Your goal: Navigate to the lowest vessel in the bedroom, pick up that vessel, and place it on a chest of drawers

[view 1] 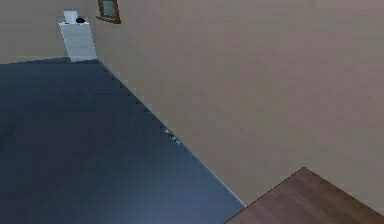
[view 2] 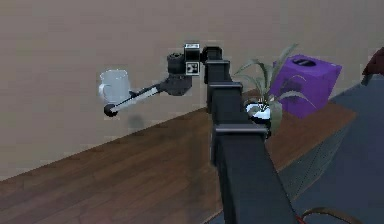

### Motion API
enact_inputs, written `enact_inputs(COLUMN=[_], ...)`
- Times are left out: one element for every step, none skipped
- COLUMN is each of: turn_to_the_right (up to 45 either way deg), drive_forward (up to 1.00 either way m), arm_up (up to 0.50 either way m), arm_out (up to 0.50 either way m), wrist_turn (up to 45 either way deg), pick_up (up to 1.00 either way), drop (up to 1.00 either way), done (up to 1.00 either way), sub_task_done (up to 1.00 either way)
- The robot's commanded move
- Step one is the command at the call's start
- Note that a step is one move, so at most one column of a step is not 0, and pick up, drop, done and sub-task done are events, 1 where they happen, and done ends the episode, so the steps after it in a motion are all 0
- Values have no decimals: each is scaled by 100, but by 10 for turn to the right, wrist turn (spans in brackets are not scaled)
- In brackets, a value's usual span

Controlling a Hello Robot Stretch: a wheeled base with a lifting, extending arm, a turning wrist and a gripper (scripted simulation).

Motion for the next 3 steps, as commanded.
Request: enact_inputs(turn_to_the_right=[0, 0, 0], drive_forward=[0, 0, 0], arm_up=[0, 0, 0], arm_out=[0, 0, -34], wrist_turn=[-450, -180, 0], pick_up=[0, 0, 0], drop=[0, 0, 0], done=[0, 0, 0], sub_task_done=[0, 0, 0])
